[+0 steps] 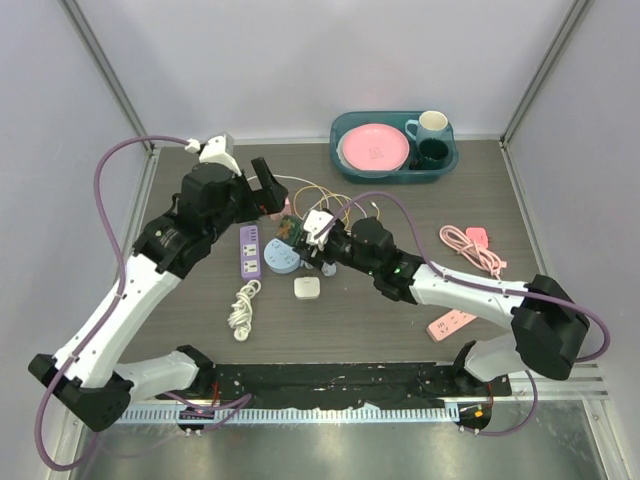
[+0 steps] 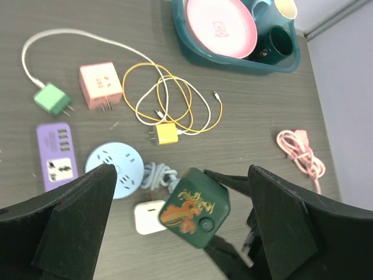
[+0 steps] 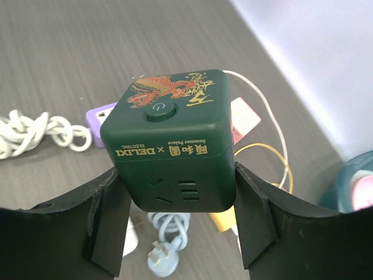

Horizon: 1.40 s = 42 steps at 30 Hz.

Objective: Insert the plug

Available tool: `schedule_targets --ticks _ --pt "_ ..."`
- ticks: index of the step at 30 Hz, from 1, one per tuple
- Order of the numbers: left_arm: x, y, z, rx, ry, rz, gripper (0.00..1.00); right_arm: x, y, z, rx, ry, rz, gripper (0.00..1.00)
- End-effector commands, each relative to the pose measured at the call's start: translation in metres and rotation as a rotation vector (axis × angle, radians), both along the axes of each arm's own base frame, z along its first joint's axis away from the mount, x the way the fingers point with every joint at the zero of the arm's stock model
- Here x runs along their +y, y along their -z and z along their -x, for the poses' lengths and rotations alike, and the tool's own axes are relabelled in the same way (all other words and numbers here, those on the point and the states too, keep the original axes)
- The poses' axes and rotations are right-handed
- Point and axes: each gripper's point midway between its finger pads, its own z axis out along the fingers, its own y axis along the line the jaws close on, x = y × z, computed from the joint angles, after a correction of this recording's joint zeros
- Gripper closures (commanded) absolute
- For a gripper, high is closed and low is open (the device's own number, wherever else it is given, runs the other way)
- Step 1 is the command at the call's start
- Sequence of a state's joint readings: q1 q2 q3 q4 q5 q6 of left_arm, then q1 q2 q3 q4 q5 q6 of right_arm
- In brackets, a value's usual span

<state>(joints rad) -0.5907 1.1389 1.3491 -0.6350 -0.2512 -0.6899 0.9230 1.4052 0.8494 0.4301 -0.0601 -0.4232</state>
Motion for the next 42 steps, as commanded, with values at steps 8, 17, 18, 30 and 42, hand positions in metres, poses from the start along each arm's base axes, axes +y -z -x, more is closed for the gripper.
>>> schedule_targets --ticks 8,17,18,30,42 --pt "-0.042 0.011 0.036 0.049 0.475 -0.082 0.00 -0.018 -0.043 0.015 0.159 -0.124 -0.174 0.99" --pt "-0.066 0.024 0.038 0.126 0.554 -0.002 0.00 -0.017 -0.043 0.016 0.176 -0.142 -0.176 0.99" --pt "-0.065 0.026 0.037 0.132 0.548 -0.008 0.00 -0.016 -0.044 0.016 0.174 -0.144 -0.178 0.99" --pt "-0.060 0.054 0.035 0.225 0.563 -0.099 0.06 -0.012 -0.044 0.018 0.183 -0.169 -0.182 0.99" --pt "-0.071 0.061 0.051 0.310 0.651 -0.065 0.30 -0.010 -0.038 0.016 0.193 -0.166 -0.175 0.99"
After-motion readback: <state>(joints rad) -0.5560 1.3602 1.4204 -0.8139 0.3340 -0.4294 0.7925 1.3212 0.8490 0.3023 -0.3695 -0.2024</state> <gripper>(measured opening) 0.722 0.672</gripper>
